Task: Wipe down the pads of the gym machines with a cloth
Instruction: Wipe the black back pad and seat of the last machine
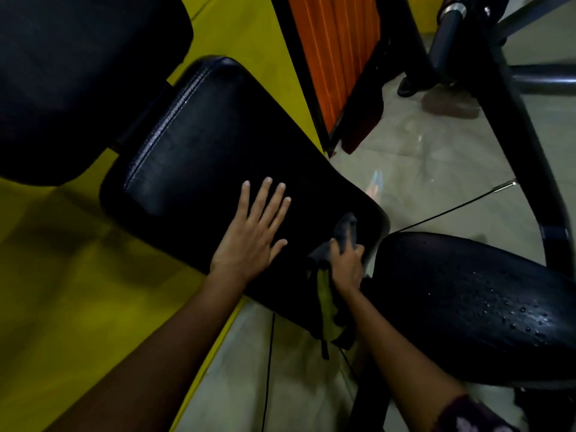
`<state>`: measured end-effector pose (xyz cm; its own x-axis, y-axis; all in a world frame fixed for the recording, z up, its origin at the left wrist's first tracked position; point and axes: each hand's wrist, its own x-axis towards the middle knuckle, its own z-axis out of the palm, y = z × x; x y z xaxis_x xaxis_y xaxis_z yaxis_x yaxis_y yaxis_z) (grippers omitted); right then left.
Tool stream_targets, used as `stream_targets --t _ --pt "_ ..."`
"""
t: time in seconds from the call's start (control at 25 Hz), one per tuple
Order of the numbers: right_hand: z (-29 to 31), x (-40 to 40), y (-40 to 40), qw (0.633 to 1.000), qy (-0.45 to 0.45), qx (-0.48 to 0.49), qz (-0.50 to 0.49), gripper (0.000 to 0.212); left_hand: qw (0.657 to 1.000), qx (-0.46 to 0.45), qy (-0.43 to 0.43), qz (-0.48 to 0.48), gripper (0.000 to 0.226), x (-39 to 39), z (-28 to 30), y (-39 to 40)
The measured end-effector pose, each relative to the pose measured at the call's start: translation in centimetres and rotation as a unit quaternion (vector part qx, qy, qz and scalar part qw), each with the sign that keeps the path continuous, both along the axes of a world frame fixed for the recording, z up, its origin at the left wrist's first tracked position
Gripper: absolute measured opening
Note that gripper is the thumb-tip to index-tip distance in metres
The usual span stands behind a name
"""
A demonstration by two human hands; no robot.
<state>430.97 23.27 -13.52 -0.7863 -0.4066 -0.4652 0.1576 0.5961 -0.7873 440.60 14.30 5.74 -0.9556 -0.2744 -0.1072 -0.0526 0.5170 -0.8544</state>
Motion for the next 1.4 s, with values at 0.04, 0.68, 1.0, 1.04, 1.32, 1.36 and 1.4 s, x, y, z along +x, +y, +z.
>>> stream_targets --t 0.04,0.68,1.0,1.04,1.32,1.36,1.4 --pt "-0.4 -1.6 -0.1 0.998 -0.053 0.023 -0.032 0.055 1.0 -0.001 0.0 0.0 0.074 0.0 -0.2 0.0" --pt "-1.2 -6.5 -1.7 0.994 -0.038 0.027 -0.097 0.057 0.999 -0.007 0.032 0.037 0.075 -1.7 -2.4 0.3" --pt "-5.2 -8.1 -1.3 0.982 -0.093 0.017 -0.163 0.061 0.999 -0.031 0.019 0.035 0.074 -1.8 -2.6 0.5" --pt "-6.0 -7.3 -0.8 0.98 -0.128 0.022 -0.153 0.06 0.999 -0.035 0.019 0.033 0.074 -1.8 -2.6 0.5" --pt "-4.4 3.1 3.9 0.973 -0.213 0.07 -0.052 0.057 0.998 -0.049 0.014 0.032 0.076 -2.0 -2.7 0.6" --pt "-2.7 4.1 3.9 0.974 -0.209 0.071 -0.047 0.056 0.998 -0.051 0.014 0.03 0.076 -2.0 -2.7 0.6" --pt "-0.7 5.3 3.8 0.978 -0.196 0.058 -0.038 0.056 0.998 -0.052 0.014 0.029 0.076 -2.1 -2.7 0.6"
